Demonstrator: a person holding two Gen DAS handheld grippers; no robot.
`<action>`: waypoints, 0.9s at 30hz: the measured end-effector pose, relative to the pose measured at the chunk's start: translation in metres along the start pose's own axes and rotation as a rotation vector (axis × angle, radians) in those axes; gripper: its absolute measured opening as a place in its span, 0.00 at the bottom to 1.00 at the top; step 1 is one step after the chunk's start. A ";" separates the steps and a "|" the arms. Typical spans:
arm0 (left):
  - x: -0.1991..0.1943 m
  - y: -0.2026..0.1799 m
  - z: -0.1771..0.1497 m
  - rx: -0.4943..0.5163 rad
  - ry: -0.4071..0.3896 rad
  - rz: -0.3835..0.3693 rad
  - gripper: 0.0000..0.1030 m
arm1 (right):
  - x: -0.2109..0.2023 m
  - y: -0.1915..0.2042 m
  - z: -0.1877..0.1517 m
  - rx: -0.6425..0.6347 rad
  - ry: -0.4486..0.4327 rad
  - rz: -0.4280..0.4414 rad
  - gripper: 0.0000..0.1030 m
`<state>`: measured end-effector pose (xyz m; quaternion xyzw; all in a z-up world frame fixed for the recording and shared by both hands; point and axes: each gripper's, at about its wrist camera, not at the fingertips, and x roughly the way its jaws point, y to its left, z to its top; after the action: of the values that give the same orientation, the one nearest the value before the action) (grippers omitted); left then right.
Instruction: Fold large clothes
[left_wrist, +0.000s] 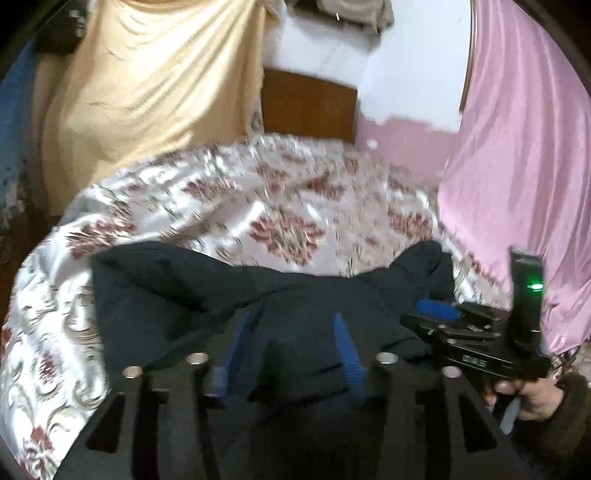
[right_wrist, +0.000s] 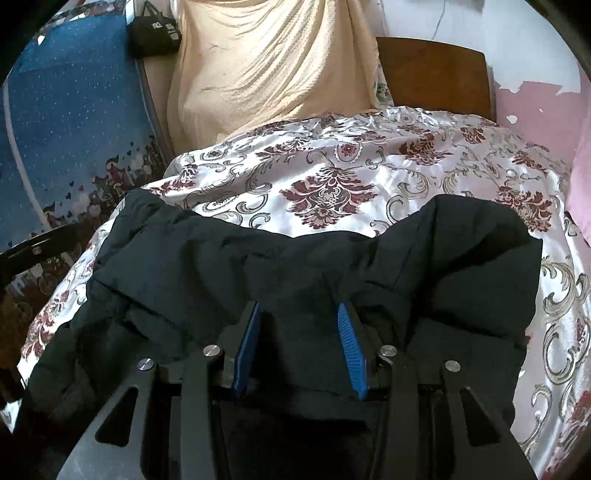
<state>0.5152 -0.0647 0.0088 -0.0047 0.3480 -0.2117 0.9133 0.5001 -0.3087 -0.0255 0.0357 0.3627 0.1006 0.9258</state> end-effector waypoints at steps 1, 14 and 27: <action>0.018 -0.001 0.001 0.007 0.052 0.013 0.52 | 0.000 0.000 0.000 -0.008 0.003 0.001 0.38; 0.114 0.037 -0.022 -0.078 0.290 0.008 0.73 | 0.057 -0.004 0.011 -0.170 0.138 -0.015 0.45; 0.157 0.038 -0.012 -0.046 0.235 0.085 0.73 | 0.112 -0.018 0.017 -0.134 0.116 -0.023 0.45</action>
<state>0.6268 -0.0893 -0.1059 0.0141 0.4571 -0.1638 0.8741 0.5950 -0.3022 -0.0896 -0.0362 0.4084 0.1158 0.9047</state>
